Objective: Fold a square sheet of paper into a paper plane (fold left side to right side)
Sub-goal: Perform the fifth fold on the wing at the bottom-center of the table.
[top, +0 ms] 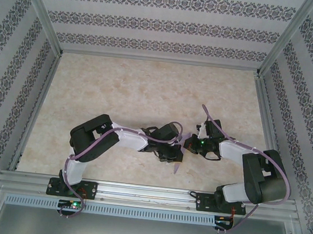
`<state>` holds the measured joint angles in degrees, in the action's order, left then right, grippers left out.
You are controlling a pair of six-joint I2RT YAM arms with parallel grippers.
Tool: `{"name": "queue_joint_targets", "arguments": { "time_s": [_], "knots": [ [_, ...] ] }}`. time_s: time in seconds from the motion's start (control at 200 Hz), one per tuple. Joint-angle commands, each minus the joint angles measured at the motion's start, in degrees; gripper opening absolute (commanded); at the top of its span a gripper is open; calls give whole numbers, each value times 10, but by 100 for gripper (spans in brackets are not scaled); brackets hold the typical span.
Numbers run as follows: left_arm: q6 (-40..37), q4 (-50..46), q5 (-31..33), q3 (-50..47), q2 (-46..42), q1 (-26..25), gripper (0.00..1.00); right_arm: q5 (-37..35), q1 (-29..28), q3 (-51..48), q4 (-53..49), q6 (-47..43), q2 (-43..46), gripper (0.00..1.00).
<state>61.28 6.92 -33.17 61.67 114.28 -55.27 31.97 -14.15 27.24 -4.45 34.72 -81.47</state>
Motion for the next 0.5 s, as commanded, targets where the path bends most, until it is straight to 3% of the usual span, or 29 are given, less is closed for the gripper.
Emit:
{"name": "queue_joint_targets", "arguments": {
  "time_s": [0.0, 0.31, 0.495],
  "knots": [
    [10, -5, 21, -17, 16, -13, 7, -13, -5, -10, -51, -3, 10, 0],
    [-37, -102, 82, -26, 11, -16, 3, 38, 40, -13, -50, -4, 129, 0],
    [-71, -162, 105, -40, -8, -16, 3, 73, 41, -33, -31, -4, 141, 0]
  ]
}}
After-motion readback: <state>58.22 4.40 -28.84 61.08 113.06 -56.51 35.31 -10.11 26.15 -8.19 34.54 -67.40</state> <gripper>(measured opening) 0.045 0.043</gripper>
